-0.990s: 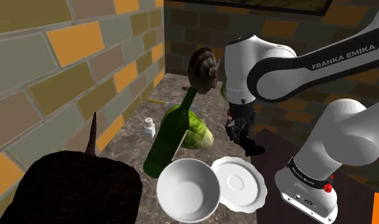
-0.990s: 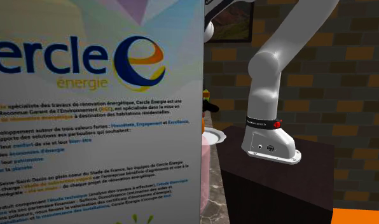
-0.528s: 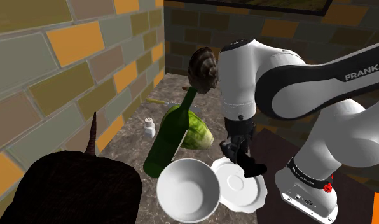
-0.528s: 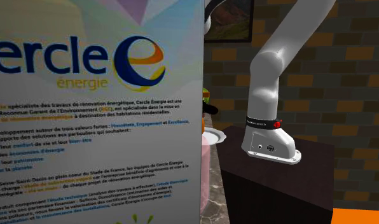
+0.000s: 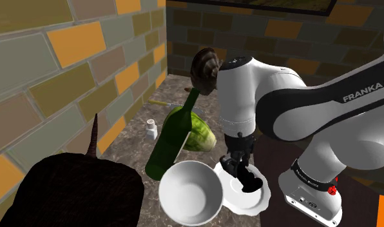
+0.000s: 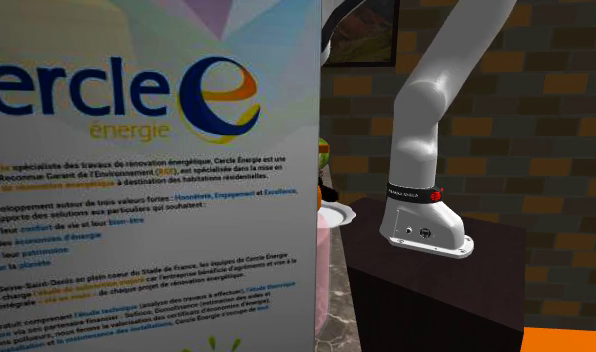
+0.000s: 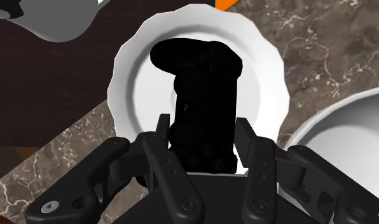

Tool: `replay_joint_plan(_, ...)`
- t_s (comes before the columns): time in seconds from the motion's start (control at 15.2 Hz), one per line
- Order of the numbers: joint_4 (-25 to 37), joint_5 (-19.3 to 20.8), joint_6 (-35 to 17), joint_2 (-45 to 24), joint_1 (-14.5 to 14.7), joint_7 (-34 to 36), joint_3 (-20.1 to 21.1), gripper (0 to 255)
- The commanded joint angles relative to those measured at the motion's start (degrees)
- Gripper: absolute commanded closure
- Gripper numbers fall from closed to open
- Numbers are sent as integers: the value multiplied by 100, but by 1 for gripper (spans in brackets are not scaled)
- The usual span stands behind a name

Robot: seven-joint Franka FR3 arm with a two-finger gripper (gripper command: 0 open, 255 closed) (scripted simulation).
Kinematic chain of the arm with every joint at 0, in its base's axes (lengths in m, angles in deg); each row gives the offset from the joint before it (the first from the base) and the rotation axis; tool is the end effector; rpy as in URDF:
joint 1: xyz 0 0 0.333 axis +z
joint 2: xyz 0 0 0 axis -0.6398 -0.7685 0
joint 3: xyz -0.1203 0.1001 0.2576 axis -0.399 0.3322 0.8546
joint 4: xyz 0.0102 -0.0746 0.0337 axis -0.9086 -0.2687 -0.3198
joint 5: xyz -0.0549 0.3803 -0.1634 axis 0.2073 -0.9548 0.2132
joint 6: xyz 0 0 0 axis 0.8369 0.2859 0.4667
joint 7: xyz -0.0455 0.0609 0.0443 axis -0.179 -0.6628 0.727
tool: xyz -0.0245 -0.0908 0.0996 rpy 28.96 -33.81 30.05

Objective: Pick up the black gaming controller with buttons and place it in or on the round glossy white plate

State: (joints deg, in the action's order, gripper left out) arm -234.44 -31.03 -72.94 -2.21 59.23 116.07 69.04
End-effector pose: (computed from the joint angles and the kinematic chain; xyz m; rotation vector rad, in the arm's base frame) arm 0.2270 0.2715 0.2721 2.9876 -0.1062 -0.3658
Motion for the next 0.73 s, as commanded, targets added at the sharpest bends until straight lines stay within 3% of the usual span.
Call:
replay_joint_plan(0.0, -105, -39, -227, -120, 4, 5, 68, 255)
replay_joint_plan(0.46, -330, -56, -1067, -741, -83, 37, 300, 255)
replay_joint_plan(0.66, -331, -56, -1067, -741, -82, 37, 299, 255)
